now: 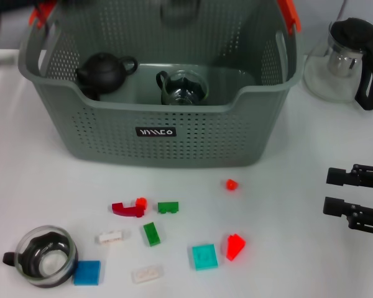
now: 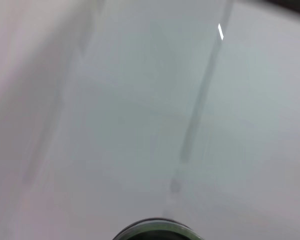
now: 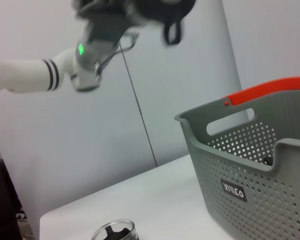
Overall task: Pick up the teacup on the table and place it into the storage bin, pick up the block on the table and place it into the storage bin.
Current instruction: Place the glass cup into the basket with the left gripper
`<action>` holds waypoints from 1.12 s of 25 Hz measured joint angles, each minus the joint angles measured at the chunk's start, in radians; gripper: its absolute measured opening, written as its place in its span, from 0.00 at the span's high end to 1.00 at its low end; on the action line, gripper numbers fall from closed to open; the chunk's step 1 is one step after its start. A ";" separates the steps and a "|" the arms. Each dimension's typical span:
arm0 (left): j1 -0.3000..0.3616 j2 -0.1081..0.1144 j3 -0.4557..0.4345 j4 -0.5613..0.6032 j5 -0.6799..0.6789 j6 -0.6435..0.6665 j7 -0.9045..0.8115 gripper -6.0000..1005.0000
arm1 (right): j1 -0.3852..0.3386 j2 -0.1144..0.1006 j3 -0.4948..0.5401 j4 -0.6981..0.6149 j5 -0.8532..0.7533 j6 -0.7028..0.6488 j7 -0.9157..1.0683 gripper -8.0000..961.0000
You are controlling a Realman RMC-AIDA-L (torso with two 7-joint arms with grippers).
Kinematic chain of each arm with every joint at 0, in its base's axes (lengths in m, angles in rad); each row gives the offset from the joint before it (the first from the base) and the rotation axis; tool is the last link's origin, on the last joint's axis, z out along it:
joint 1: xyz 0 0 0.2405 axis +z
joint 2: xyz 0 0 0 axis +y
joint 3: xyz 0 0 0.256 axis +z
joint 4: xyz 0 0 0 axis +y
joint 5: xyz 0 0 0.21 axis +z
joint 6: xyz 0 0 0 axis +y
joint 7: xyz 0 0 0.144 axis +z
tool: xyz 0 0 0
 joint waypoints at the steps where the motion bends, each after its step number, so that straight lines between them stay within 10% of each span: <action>1: -0.017 0.011 0.005 0.026 0.004 -0.041 -0.045 0.96 | 0.000 -0.001 0.000 0.000 0.000 -0.001 0.001 0.37; 8: -0.263 0.166 0.336 0.160 0.373 -0.348 -0.416 0.96 | -0.006 -0.004 -0.001 0.007 0.000 0.001 0.004 0.37; 10: -0.303 0.167 0.375 0.154 0.447 -0.364 -0.459 0.96 | -0.006 -0.004 -0.001 0.007 0.000 0.003 0.004 0.37; 20: -0.483 -0.047 0.430 0.109 1.090 -0.451 -0.538 0.96 | -0.010 -0.001 0.000 0.008 -0.001 0.006 0.004 0.37; 28: -0.491 -0.072 0.416 0.049 1.138 -0.465 -0.540 0.90 | -0.010 -0.002 -0.002 0.018 -0.010 0.006 0.004 0.37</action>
